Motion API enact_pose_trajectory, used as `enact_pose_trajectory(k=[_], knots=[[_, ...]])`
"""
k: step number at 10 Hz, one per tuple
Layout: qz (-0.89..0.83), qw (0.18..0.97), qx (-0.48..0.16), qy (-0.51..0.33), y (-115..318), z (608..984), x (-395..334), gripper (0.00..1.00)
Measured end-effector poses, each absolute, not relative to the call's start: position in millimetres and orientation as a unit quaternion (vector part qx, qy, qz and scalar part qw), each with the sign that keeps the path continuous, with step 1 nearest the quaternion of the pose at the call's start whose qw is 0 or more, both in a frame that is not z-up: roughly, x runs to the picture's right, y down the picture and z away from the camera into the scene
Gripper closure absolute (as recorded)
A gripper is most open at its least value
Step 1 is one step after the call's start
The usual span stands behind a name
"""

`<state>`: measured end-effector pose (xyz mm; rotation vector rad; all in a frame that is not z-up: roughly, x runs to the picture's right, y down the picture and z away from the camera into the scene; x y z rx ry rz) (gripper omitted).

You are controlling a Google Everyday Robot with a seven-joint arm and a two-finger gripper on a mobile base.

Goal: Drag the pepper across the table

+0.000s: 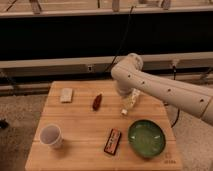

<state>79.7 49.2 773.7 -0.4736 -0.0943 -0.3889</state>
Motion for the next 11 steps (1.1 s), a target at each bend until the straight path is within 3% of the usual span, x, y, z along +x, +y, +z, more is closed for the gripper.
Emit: enact_pose_trajectory(k=[11], knots=[[-0.27,0.928,-0.239,-0.093,61.1,808.9,34.9,0.2]])
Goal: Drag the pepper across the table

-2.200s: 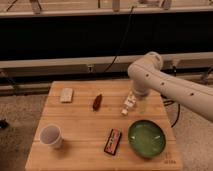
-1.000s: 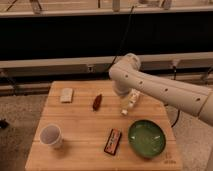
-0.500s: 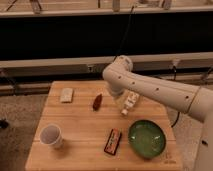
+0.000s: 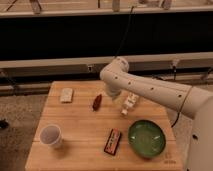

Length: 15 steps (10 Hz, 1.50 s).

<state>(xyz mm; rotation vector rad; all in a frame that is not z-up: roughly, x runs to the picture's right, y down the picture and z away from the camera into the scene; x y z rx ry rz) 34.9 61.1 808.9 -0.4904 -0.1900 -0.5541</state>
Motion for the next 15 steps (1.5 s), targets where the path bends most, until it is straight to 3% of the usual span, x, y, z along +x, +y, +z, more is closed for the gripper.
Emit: enact_pose_trajectory(k=[15], knots=[[-0.357,0.887,-0.268,-0.118,70.2,854.4,7.4,0.2]])
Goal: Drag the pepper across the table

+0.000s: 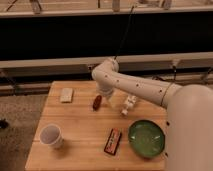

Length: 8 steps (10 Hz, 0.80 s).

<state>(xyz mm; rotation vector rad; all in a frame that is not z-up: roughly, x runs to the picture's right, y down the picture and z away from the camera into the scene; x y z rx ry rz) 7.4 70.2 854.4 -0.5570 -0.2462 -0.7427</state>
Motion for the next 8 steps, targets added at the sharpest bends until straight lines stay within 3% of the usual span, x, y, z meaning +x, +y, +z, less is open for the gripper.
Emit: enact_pose_trajectory(k=[8], knots=[[-0.392,0.865,-0.286,-0.129,77.3,876.2,-10.7,0.2]])
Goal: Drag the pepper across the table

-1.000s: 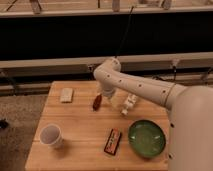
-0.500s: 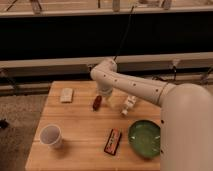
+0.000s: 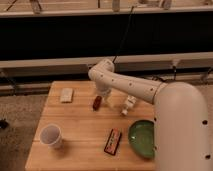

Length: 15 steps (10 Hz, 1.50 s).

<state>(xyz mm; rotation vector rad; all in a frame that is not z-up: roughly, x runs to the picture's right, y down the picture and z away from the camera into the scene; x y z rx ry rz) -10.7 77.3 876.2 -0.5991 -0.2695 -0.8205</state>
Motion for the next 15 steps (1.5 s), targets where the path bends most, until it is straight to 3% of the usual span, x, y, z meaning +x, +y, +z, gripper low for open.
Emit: enact_pose_trajectory(k=[15], knots=[[-0.401,0.853,-0.31,-0.125,88.6,908.2,-16.5,0.2]])
